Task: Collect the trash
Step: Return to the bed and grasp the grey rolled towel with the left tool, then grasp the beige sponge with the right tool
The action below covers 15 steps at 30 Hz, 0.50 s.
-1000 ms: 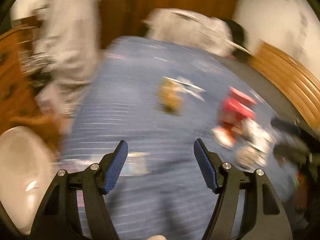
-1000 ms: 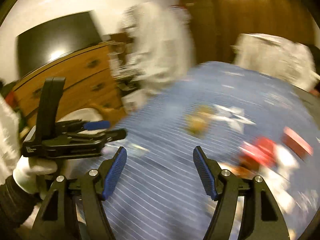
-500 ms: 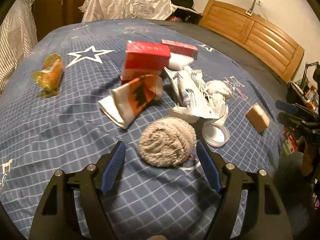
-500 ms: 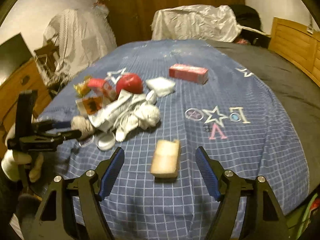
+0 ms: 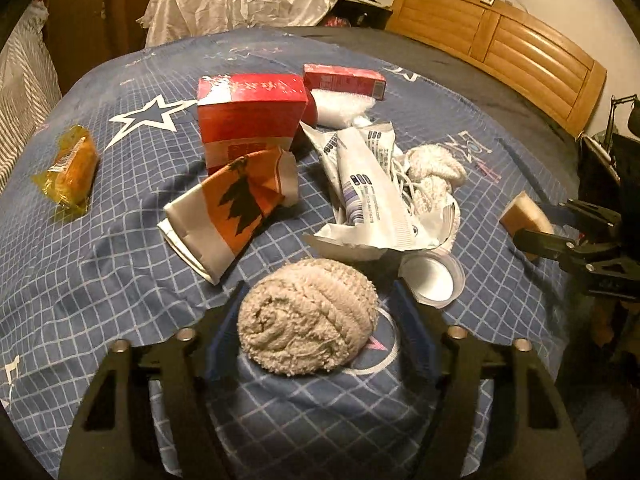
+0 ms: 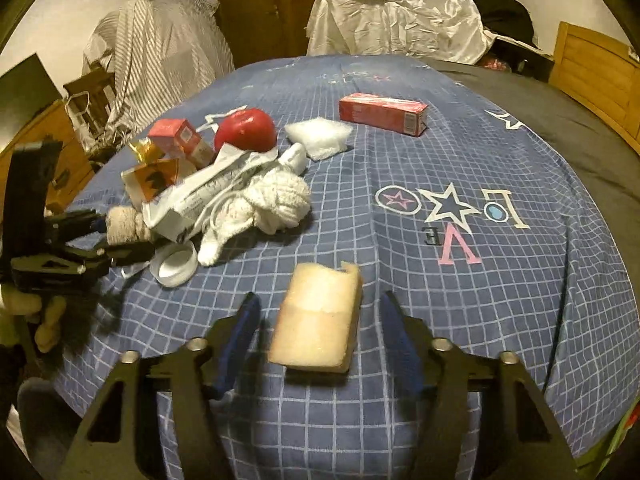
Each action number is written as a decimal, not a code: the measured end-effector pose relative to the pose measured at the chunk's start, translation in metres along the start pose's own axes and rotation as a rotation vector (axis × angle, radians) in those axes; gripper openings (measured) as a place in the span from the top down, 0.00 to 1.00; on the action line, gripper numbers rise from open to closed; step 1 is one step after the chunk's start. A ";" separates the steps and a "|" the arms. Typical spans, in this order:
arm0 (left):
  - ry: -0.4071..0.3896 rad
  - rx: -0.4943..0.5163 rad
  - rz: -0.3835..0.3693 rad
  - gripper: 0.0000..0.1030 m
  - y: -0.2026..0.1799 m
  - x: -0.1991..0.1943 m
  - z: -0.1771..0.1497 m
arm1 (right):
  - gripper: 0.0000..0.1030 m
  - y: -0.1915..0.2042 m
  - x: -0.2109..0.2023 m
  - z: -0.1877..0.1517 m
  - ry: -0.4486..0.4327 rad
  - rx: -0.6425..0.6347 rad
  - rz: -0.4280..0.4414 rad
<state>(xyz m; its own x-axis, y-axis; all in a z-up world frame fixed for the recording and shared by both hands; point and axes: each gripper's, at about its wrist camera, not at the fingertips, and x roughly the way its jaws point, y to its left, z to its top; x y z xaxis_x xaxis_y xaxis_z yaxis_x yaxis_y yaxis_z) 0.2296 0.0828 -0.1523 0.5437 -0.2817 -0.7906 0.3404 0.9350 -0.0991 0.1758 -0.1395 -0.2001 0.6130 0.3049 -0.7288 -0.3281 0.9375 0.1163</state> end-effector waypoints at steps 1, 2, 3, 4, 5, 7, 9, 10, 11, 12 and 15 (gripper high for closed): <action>0.003 0.010 0.013 0.44 -0.002 0.000 0.000 | 0.54 0.000 0.002 -0.001 0.000 -0.001 -0.005; 0.003 0.013 0.021 0.50 -0.003 0.000 0.000 | 0.55 0.000 0.003 -0.002 -0.007 0.001 -0.009; 0.002 0.012 0.030 0.52 -0.003 0.000 -0.001 | 0.59 0.000 0.002 -0.003 -0.018 0.003 -0.012; -0.003 0.006 0.035 0.54 -0.003 -0.002 -0.002 | 0.64 0.000 0.002 -0.004 -0.026 0.002 -0.011; -0.009 -0.001 0.040 0.55 -0.003 -0.003 -0.003 | 0.65 0.000 0.002 -0.004 -0.035 -0.001 -0.012; -0.025 -0.017 0.059 0.56 -0.005 -0.007 -0.005 | 0.68 0.003 0.000 -0.006 -0.051 -0.009 -0.007; -0.052 -0.050 0.078 0.57 -0.008 -0.015 -0.011 | 0.69 0.005 -0.004 -0.007 -0.069 -0.020 -0.007; -0.065 -0.064 0.091 0.57 -0.010 -0.019 -0.014 | 0.69 0.006 -0.008 -0.008 -0.083 -0.023 -0.003; -0.079 -0.075 0.105 0.57 -0.012 -0.025 -0.017 | 0.69 0.007 -0.015 -0.007 -0.101 -0.025 0.000; -0.099 -0.088 0.121 0.57 -0.015 -0.032 -0.021 | 0.69 0.009 -0.023 -0.006 -0.127 -0.030 0.004; -0.182 -0.143 0.169 0.57 -0.026 -0.067 -0.032 | 0.70 0.015 -0.051 -0.002 -0.202 -0.045 0.013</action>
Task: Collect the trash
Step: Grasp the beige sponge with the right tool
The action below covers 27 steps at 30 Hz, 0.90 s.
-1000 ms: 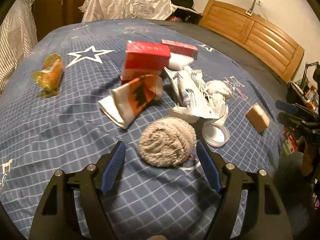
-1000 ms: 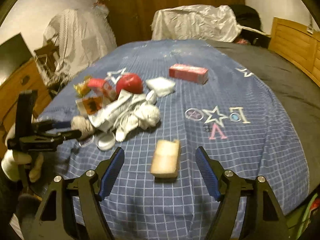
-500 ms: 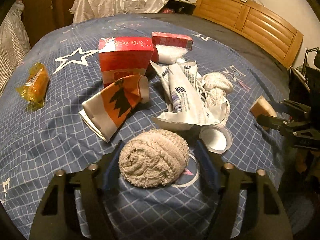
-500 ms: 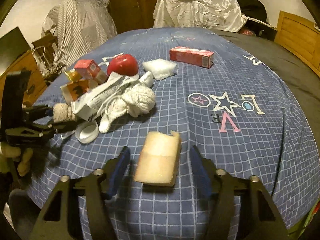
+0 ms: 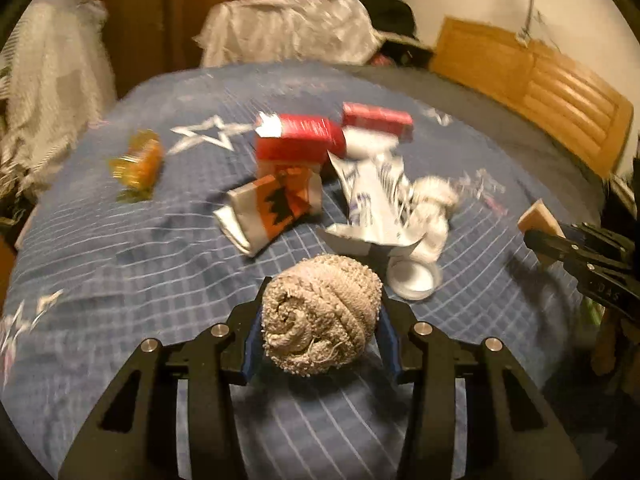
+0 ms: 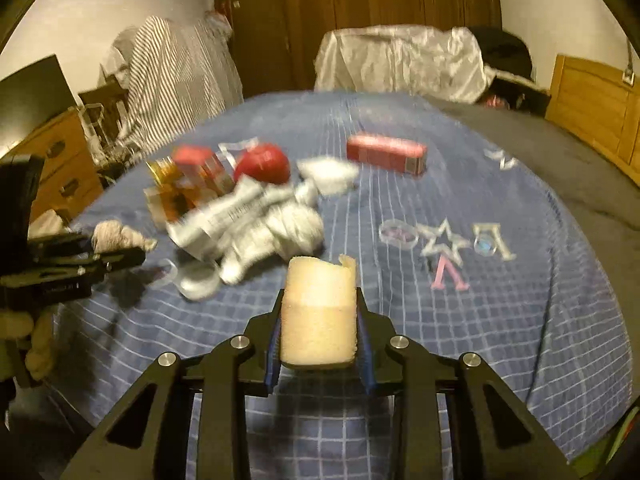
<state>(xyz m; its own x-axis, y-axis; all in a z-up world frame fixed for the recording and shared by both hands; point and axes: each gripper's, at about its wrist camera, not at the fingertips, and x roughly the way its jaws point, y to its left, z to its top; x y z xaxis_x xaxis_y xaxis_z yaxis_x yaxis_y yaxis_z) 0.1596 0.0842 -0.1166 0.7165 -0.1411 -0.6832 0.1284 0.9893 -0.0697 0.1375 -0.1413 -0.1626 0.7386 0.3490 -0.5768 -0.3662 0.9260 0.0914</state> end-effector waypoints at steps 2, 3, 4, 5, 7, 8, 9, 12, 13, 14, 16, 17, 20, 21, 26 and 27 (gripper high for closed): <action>-0.049 -0.025 0.016 0.57 -0.005 -0.021 -0.002 | 0.70 0.008 -0.019 0.004 -0.049 -0.018 0.005; -0.083 -0.037 0.032 0.57 -0.010 -0.035 -0.003 | 0.70 0.012 -0.028 0.005 -0.071 -0.026 0.008; -0.106 -0.045 0.041 0.57 -0.015 -0.046 -0.004 | 0.70 0.015 -0.035 0.006 -0.087 -0.032 0.010; -0.124 -0.050 0.044 0.57 -0.018 -0.054 -0.004 | 0.70 0.019 -0.044 0.006 -0.108 -0.037 0.013; -0.172 -0.051 0.073 0.57 -0.032 -0.074 -0.007 | 0.70 0.025 -0.061 0.005 -0.144 -0.040 0.018; -0.197 -0.052 0.080 0.57 -0.040 -0.085 -0.008 | 0.70 0.028 -0.070 0.004 -0.161 -0.040 0.022; -0.223 -0.056 0.092 0.57 -0.046 -0.094 -0.009 | 0.70 0.032 -0.080 0.004 -0.183 -0.044 0.023; -0.280 -0.059 0.113 0.57 -0.060 -0.115 -0.013 | 0.70 0.041 -0.106 0.000 -0.234 -0.042 0.032; -0.305 -0.062 0.126 0.57 -0.066 -0.122 -0.015 | 0.70 0.045 -0.115 -0.001 -0.254 -0.041 0.031; -0.323 -0.067 0.132 0.57 -0.070 -0.129 -0.016 | 0.70 0.048 -0.124 -0.003 -0.269 -0.041 0.030; -0.365 -0.087 0.146 0.56 -0.076 -0.142 -0.019 | 0.70 0.054 -0.142 -0.006 -0.308 -0.040 0.028; -0.384 -0.096 0.154 0.56 -0.078 -0.149 -0.021 | 0.70 0.057 -0.151 -0.008 -0.328 -0.041 0.023; -0.441 -0.127 0.172 0.56 -0.081 -0.167 -0.025 | 0.69 0.061 -0.173 -0.012 -0.378 -0.034 0.006; -0.460 -0.133 0.181 0.56 -0.082 -0.173 -0.026 | 0.69 0.061 -0.180 -0.013 -0.391 -0.028 0.001; -0.501 -0.137 0.202 0.56 -0.086 -0.187 -0.028 | 0.69 0.064 -0.202 -0.016 -0.425 -0.016 -0.015; -0.502 -0.134 0.204 0.56 -0.088 -0.188 -0.028 | 0.69 0.065 -0.206 -0.016 -0.430 -0.016 -0.016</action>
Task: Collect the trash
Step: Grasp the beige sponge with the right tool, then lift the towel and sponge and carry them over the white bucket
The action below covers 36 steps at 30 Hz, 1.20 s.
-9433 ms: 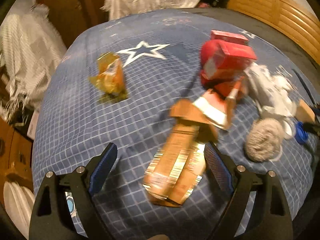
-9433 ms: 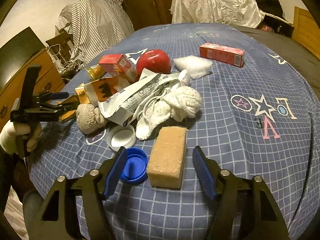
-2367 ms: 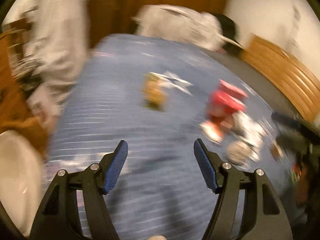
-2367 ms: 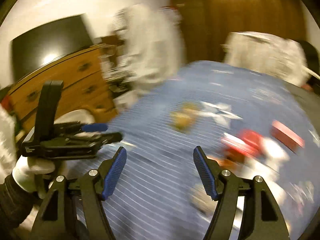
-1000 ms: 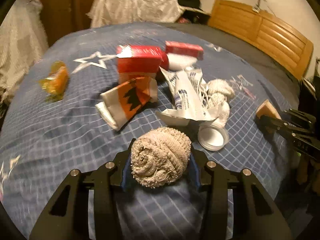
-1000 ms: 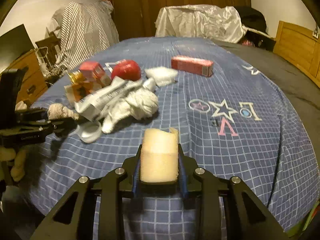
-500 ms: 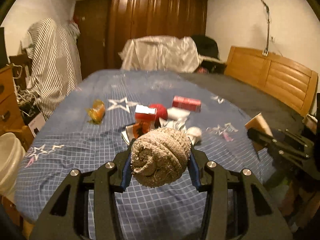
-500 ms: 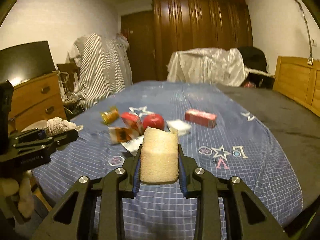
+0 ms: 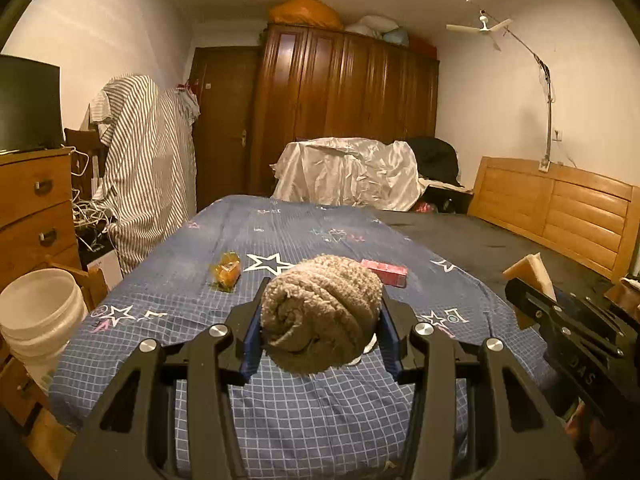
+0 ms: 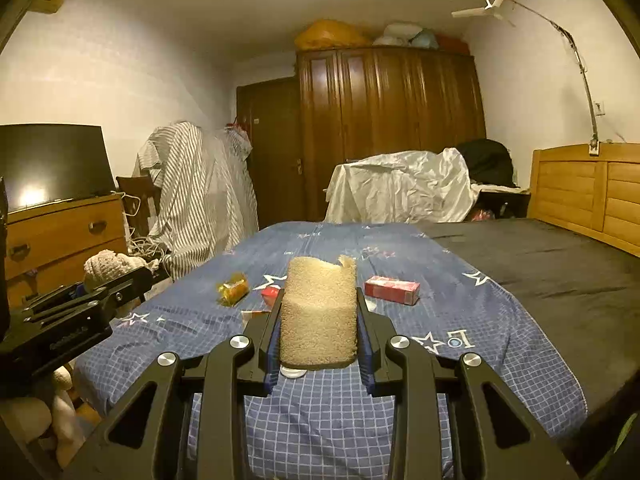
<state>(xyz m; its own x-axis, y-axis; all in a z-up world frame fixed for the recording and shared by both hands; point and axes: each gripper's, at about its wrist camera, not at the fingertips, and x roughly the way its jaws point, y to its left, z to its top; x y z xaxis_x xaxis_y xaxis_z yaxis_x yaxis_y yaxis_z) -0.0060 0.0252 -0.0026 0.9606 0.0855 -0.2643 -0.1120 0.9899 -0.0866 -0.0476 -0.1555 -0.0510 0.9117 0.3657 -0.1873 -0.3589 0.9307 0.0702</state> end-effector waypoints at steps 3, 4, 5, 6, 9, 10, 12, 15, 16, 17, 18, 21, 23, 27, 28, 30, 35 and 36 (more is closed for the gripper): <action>0.003 0.004 0.003 0.56 -0.002 -0.003 -0.001 | 0.69 0.000 -0.005 0.001 0.000 -0.004 0.000; 0.005 0.008 0.005 0.56 -0.002 -0.002 -0.001 | 0.69 -0.001 -0.005 0.002 0.000 -0.004 -0.001; 0.006 0.008 0.004 0.56 -0.001 -0.003 -0.002 | 0.69 -0.001 -0.005 0.002 0.002 -0.003 -0.001; 0.011 0.007 0.001 0.56 -0.001 -0.001 -0.002 | 0.69 -0.001 -0.005 0.002 0.003 -0.003 -0.001; 0.011 0.004 0.000 0.56 0.000 -0.002 -0.002 | 0.69 -0.001 -0.003 0.003 0.014 -0.005 0.003; 0.013 0.000 0.003 0.56 0.002 -0.001 -0.002 | 0.69 0.000 -0.001 0.004 0.018 -0.005 0.008; 0.016 -0.003 0.012 0.56 0.008 0.001 -0.001 | 0.69 0.004 0.004 0.007 0.024 -0.010 0.024; 0.019 -0.009 0.049 0.56 0.023 0.005 0.003 | 0.69 0.015 0.018 0.013 0.028 -0.024 0.059; 0.023 -0.012 0.063 0.56 0.029 0.007 0.005 | 0.69 0.019 0.024 0.015 0.030 -0.027 0.073; 0.028 -0.016 0.075 0.56 0.037 0.009 0.007 | 0.69 0.026 0.030 0.018 0.033 -0.032 0.093; 0.030 -0.018 0.092 0.56 0.045 0.010 0.009 | 0.69 0.034 0.037 0.021 0.035 -0.039 0.114; 0.046 -0.026 0.135 0.56 0.070 0.016 0.017 | 0.69 0.059 0.062 0.033 0.054 -0.045 0.180; 0.054 -0.033 0.172 0.56 0.091 0.019 0.023 | 0.69 0.077 0.081 0.042 0.067 -0.049 0.222; 0.066 -0.051 0.243 0.56 0.137 0.026 0.035 | 0.69 0.123 0.114 0.059 0.098 -0.068 0.305; 0.070 -0.059 0.263 0.56 0.151 0.028 0.038 | 0.69 0.136 0.123 0.063 0.108 -0.076 0.332; 0.075 -0.073 0.303 0.56 0.177 0.031 0.044 | 0.69 0.164 0.143 0.071 0.136 -0.090 0.389; 0.101 -0.126 0.390 0.56 0.235 0.033 0.055 | 0.69 0.233 0.190 0.089 0.199 -0.125 0.507; 0.109 -0.136 0.416 0.56 0.252 0.033 0.056 | 0.69 0.251 0.200 0.092 0.211 -0.141 0.535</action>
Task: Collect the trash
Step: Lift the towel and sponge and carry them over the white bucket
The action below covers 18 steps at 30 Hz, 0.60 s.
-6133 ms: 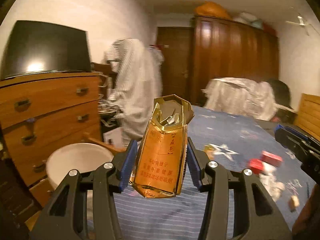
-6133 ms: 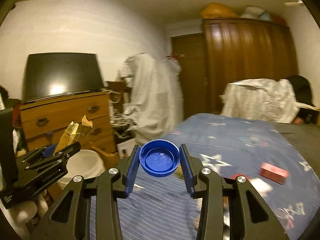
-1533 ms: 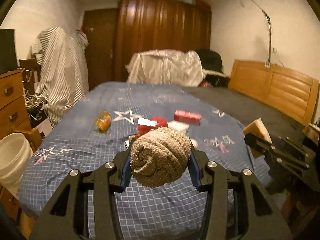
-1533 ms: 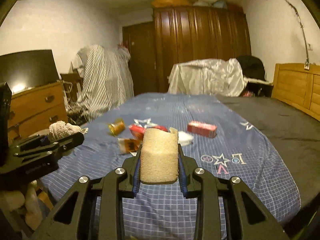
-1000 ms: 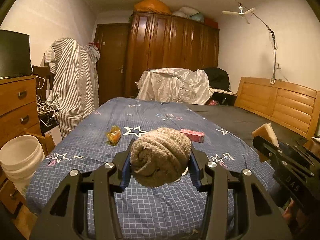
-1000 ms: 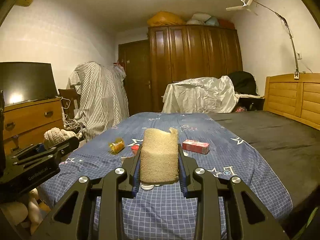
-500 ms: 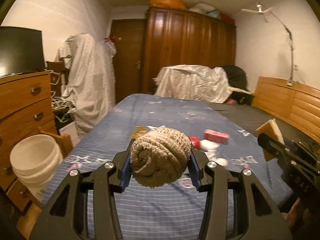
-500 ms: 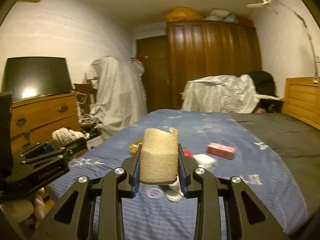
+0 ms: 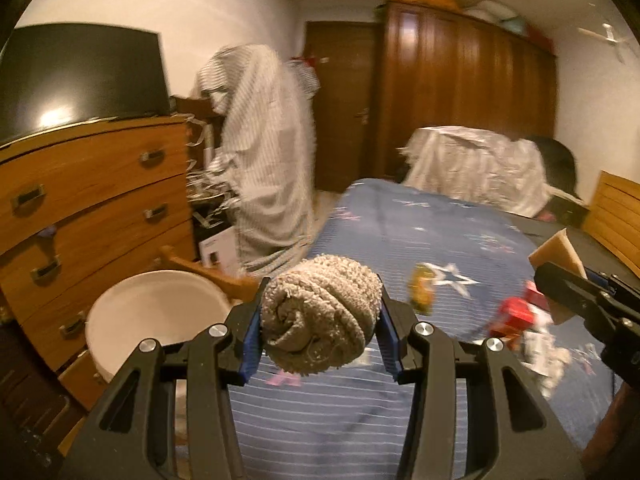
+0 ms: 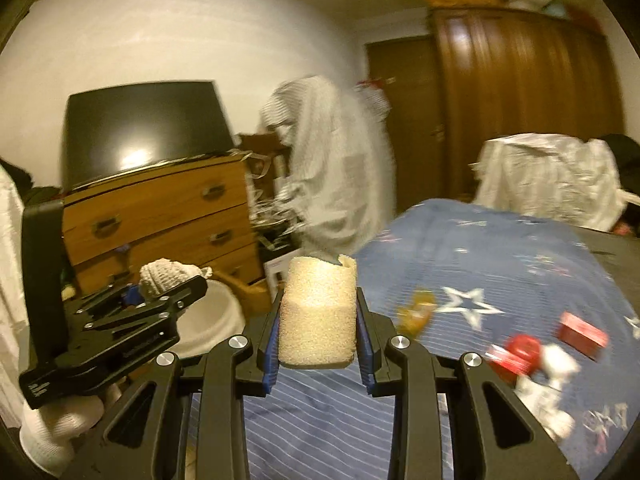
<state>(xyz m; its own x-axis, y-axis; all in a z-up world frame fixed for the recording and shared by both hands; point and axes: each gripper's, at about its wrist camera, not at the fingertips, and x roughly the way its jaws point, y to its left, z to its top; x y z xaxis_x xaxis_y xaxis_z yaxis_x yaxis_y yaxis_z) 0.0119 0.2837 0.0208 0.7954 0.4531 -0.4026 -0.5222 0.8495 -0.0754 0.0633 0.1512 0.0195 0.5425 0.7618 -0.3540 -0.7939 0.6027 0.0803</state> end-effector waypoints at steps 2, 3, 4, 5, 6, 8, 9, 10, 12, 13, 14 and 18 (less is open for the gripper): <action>0.016 -0.018 0.031 0.56 0.021 0.006 0.004 | 0.69 0.020 0.028 0.015 0.026 -0.019 0.046; 0.025 -0.029 0.050 0.56 0.034 0.010 0.007 | 0.69 0.030 0.043 0.024 0.040 -0.027 0.071; 0.034 -0.037 0.065 0.56 0.045 0.013 0.009 | 0.69 0.038 0.056 0.031 0.050 -0.037 0.087; 0.043 -0.047 0.079 0.56 0.056 0.015 0.011 | 0.69 0.049 0.072 0.039 0.066 -0.051 0.110; 0.048 -0.057 0.093 0.56 0.068 0.017 0.012 | 0.69 0.057 0.082 0.045 0.076 -0.059 0.125; 0.063 -0.081 0.124 0.56 0.094 0.021 0.016 | 0.69 0.079 0.110 0.057 0.111 -0.080 0.168; 0.070 -0.092 0.138 0.56 0.106 0.024 0.017 | 0.69 0.090 0.125 0.063 0.129 -0.087 0.189; 0.075 -0.097 0.148 0.56 0.114 0.026 0.019 | 0.69 0.100 0.137 0.066 0.148 -0.095 0.206; 0.089 -0.105 0.165 0.56 0.131 0.029 0.020 | 0.69 0.116 0.159 0.074 0.178 -0.098 0.234; 0.102 -0.104 0.176 0.56 0.142 0.032 0.021 | 0.69 0.126 0.176 0.078 0.208 -0.103 0.256; 0.110 -0.101 0.184 0.56 0.148 0.032 0.019 | 0.69 0.135 0.193 0.081 0.237 -0.108 0.273; 0.159 -0.100 0.196 0.56 0.168 0.052 0.021 | 0.69 0.166 0.250 0.080 0.361 -0.133 0.321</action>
<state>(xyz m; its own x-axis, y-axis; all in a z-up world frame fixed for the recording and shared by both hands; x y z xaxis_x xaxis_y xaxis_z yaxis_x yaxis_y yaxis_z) -0.0281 0.4555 0.0069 0.6219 0.5511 -0.5563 -0.6952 0.7155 -0.0685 0.0886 0.4606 0.0190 0.1544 0.7588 -0.6327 -0.9460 0.2984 0.1270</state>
